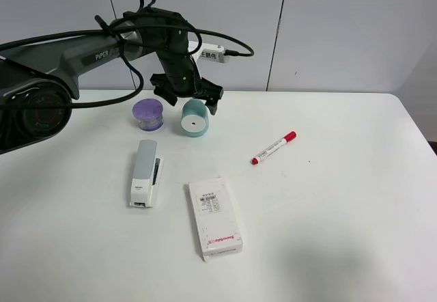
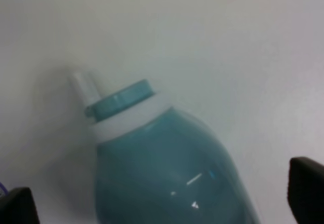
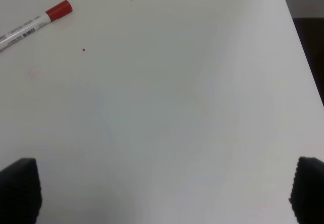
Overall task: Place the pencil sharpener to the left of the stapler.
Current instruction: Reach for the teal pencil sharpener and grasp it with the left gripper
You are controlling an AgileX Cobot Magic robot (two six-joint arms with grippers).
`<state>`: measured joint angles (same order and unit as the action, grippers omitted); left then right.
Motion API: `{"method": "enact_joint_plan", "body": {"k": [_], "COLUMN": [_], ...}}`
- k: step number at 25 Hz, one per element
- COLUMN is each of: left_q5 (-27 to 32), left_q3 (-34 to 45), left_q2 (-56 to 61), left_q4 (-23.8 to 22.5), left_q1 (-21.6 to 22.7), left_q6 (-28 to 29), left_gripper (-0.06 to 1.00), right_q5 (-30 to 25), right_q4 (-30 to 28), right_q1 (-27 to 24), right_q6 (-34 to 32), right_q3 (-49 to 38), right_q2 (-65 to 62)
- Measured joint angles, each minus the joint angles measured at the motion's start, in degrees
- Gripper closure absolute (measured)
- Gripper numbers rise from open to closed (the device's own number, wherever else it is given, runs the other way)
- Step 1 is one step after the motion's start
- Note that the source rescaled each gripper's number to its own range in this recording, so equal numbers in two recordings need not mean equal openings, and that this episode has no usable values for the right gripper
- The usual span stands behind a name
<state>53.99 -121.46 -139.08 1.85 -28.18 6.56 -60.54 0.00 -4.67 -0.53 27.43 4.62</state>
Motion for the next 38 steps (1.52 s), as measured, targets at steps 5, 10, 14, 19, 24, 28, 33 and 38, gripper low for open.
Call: {"method": "enact_joint_plan", "body": {"k": [5,10,14,19,24,28,33,38], "left_q5": [-0.8,-1.5,-2.9,-4.4,-4.8,-4.7,-4.5,-5.0], "left_q3": [0.0,0.0,0.0,0.0,0.0,0.0,0.0,0.0], "left_q2": [-1.4,-3.4,-4.1,-4.1,-4.1,-4.1,-4.1,-4.3], "left_q4": [1.0,1.4,1.5,1.6,1.6,1.6,1.6,1.6], "left_q1": [0.0,0.0,0.0,0.0,0.0,0.0,0.0,0.0], "left_q6": [0.0,0.0,0.0,0.0,0.0,0.0,0.0,0.0], "left_gripper": [-0.06,-0.06,-0.06,-0.06,-0.06,-0.06,-0.06,-0.06], "right_q5": [0.0,0.0,0.0,0.0,0.0,0.0,0.0,0.0], "right_q4": [0.0,0.0,0.0,0.0,0.0,0.0,0.0,0.0], "right_q1": [0.0,0.0,0.0,0.0,0.0,0.0,0.0,0.0], "right_q6": [0.0,0.0,0.0,0.0,0.0,0.0,0.0,0.0], "right_q3": [0.0,0.0,0.0,0.0,0.0,0.0,0.0,0.0], "right_q2": [0.0,0.0,0.0,0.0,0.0,0.0,0.0,0.0]}}
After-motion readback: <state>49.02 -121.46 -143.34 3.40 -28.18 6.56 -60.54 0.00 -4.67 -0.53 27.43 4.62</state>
